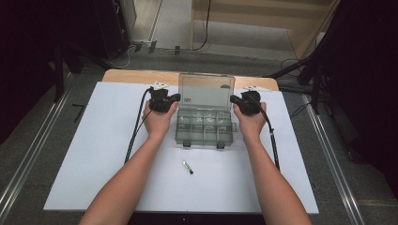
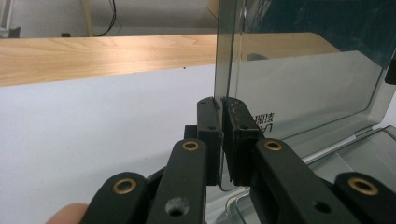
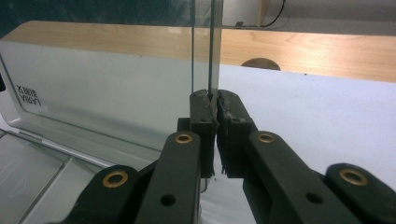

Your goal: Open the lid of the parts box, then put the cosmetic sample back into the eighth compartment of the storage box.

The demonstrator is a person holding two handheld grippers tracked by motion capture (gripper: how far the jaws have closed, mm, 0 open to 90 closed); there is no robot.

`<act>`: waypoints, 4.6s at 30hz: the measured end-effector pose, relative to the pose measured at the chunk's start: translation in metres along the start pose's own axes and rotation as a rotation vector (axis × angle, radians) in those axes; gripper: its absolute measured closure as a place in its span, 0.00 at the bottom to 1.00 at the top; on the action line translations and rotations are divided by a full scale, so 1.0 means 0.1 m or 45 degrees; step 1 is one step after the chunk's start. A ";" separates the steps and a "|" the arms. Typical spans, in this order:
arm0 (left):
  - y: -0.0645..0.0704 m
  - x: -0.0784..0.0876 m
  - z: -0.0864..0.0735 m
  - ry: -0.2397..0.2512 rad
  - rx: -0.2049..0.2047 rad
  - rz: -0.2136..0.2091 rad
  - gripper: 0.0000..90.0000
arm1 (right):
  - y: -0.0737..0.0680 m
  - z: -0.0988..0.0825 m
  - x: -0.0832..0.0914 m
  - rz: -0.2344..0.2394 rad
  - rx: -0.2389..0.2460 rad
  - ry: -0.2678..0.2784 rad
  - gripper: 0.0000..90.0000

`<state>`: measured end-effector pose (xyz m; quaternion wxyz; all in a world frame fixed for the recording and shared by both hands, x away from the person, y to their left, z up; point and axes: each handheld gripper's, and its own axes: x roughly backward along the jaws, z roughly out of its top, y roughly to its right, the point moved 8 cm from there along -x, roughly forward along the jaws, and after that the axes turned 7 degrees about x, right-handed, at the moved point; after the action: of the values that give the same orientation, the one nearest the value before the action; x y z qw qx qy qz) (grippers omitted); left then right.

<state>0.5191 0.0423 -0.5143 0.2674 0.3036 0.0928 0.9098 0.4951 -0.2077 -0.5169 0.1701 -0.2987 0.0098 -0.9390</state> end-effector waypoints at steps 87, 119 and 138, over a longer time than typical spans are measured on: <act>0.02 1.38 -0.43 0.175 -0.204 -0.257 0.00 | -0.60 -0.30 0.94 0.227 0.282 0.159 0.00; -0.44 2.08 -1.01 0.224 -0.260 -0.137 0.00 | -1.15 -0.69 1.13 0.387 0.407 0.086 0.00; -0.58 2.27 -1.19 0.209 -0.253 -0.089 0.00 | -1.56 -0.83 1.08 0.468 0.500 -0.056 0.16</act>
<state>0.3199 0.2136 -0.5151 0.3192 0.1966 0.0345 0.9264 0.3170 -0.1023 -0.5064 0.3927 -0.2733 -0.1221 -0.8696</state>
